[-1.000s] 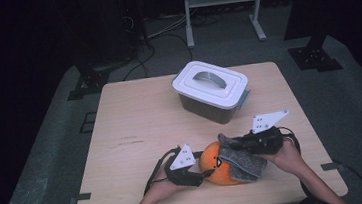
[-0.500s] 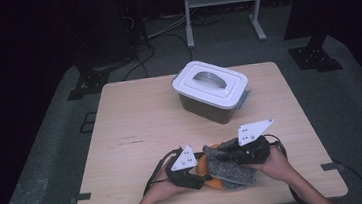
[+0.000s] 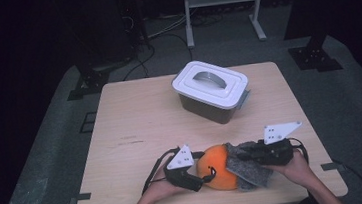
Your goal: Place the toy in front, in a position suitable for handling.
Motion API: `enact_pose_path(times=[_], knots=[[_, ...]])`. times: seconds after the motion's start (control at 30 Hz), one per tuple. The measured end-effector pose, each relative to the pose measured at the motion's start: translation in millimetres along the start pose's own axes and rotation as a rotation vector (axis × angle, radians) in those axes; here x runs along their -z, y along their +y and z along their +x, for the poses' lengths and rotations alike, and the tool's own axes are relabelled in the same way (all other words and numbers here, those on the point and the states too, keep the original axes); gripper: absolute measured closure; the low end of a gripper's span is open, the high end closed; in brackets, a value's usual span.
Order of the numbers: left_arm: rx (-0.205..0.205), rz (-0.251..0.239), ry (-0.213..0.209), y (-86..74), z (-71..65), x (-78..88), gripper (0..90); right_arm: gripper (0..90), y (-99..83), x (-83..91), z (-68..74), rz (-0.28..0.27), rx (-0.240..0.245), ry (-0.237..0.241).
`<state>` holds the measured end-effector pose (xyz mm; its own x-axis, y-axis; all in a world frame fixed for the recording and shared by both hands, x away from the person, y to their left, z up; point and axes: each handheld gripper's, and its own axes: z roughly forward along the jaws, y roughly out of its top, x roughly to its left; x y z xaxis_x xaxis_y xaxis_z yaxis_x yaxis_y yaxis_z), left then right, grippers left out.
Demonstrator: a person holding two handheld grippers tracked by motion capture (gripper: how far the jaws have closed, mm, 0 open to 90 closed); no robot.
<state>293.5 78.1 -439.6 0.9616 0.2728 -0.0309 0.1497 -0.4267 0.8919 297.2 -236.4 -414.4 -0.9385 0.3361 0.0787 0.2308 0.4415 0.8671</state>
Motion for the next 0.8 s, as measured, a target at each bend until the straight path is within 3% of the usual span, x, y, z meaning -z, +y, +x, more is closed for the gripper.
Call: enact_pose_path(times=[0.07,0.1,0.2,0.3,0.37,0.47,0.6,0.77,0.8], knots=[[0.011,0.004,0.000,0.1,1.0,-1.2,18.8,80.4,0.8,-0.6,4.2,0.002,0.015,0.034],[-0.010,0.016,0.011,0.2,-0.4,-2.0,22.8,80.4,1.7,-0.7,5.8,0.008,0.018,0.037],[-0.045,0.020,0.025,0.7,-4.3,-2.3,31.3,80.4,11.0,0.0,4.4,0.021,0.037,0.023],[-0.076,0.024,0.029,0.8,-8.2,-1.5,32.7,80.4,24.8,-3.8,-0.7,0.000,0.047,-0.010],[-0.070,0.027,0.027,0.1,-7.7,0.2,32.3,80.3,29.4,-10.0,-6.4,-0.006,0.025,0.002],[-0.050,0.033,0.018,0.6,-4.9,3.0,23.4,80.2,27.4,-22.5,-3.4,0.023,0.043,0.025],[0.020,-0.017,-0.013,2.5,0.8,3.6,9.4,80.2,21.0,-23.6,2.9,-0.005,0.043,0.059],[0.058,0.025,-0.075,3.5,2.6,-9.4,7.3,80.2,19.2,-22.9,14.6,-0.006,0.084,0.104],[0.044,0.027,-0.073,2.5,1.7,-10.2,9.6,80.2,20.0,-23.0,15.3,-0.001,0.093,0.103]])
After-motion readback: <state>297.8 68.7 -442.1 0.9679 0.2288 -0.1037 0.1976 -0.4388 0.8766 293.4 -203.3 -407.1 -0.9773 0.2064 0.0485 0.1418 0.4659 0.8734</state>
